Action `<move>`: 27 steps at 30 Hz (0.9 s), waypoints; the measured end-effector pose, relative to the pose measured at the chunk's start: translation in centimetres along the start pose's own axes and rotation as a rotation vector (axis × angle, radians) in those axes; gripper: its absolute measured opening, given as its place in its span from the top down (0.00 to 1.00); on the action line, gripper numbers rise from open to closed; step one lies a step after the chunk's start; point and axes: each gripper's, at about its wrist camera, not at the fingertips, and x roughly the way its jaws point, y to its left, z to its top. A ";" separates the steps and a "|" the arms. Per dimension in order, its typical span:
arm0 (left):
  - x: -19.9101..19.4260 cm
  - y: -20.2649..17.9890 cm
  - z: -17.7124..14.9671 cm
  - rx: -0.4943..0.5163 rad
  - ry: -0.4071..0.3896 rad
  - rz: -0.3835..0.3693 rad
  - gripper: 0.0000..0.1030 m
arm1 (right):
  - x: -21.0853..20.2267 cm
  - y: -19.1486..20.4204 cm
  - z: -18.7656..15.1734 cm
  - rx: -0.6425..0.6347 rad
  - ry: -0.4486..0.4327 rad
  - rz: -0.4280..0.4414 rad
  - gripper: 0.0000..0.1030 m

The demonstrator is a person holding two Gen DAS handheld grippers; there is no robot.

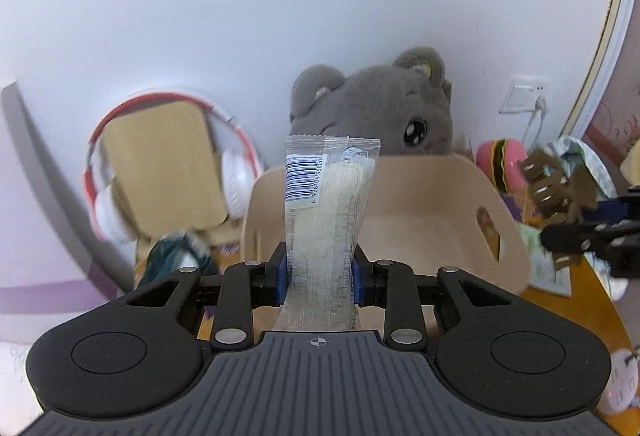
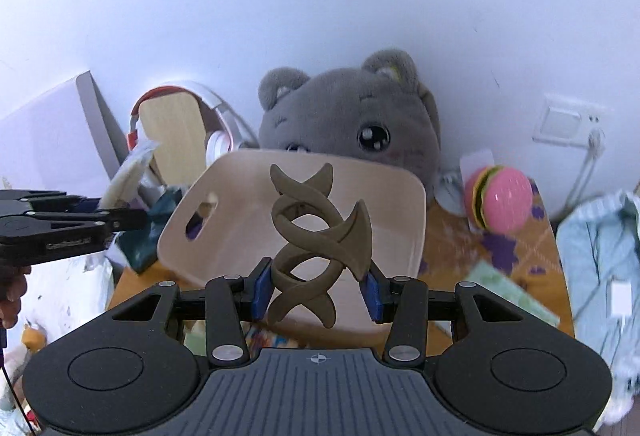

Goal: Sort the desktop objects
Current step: 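Carry both items over the beige basket and open both tools to drop them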

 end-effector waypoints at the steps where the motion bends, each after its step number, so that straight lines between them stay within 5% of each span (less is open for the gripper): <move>1: 0.9 -0.2 0.4 0.000 0.005 0.001 0.71 | 0.5 0.0 0.4 -0.003 0.002 0.000 0.58; 15: 12.6 -2.2 0.5 0.021 0.217 0.046 0.71 | 12.0 -0.1 2.4 -0.046 0.177 -0.013 0.58; 22: 16.3 -2.9 -1.6 0.046 0.333 0.056 0.71 | 16.7 -0.5 0.7 -0.079 0.287 -0.054 0.58; 27: 16.6 -2.7 -2.9 0.040 0.344 0.035 0.71 | 18.2 -0.3 -0.4 -0.121 0.329 -0.069 0.59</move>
